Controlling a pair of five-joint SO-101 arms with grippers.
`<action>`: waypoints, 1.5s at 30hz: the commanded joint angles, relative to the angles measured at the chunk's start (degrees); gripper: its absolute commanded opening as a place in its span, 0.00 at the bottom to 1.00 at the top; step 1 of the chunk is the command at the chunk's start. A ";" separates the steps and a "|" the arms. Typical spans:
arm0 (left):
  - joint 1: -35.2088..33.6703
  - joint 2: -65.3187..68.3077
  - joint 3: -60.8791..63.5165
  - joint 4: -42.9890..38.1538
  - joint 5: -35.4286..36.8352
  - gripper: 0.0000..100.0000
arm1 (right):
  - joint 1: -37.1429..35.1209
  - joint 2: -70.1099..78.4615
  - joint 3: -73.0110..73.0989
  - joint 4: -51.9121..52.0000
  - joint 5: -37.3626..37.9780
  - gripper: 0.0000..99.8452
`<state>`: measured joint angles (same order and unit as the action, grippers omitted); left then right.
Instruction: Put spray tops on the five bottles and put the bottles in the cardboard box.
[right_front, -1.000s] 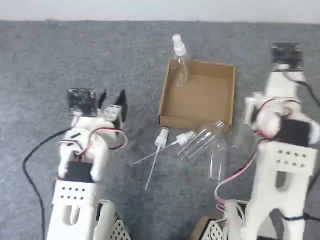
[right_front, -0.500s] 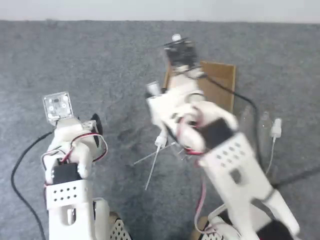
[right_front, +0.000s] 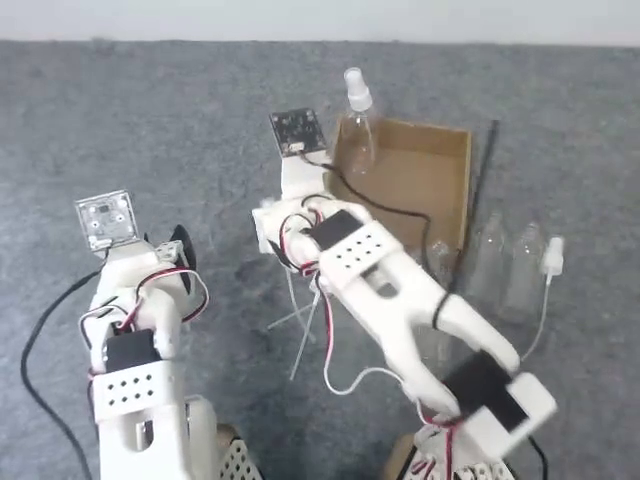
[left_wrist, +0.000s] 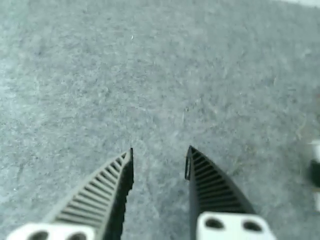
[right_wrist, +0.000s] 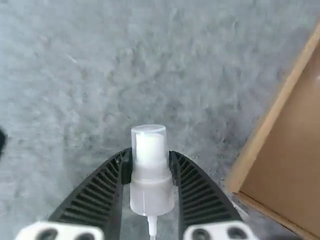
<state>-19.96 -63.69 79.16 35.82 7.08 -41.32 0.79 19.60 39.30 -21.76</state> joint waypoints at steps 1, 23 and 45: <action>0.00 -1.41 -0.31 -2.37 -0.35 0.16 | -0.48 3.30 -3.60 -4.26 -1.32 0.02; 0.00 -1.41 -0.04 -2.37 -0.35 0.16 | -0.13 -13.76 -9.41 14.81 7.82 0.30; 0.09 -1.41 0.31 -2.46 -0.35 0.16 | 28.00 -45.14 -13.45 43.91 30.42 0.21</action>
<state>-19.87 -63.69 80.04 34.95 7.08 -29.27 -41.58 9.32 79.38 3.56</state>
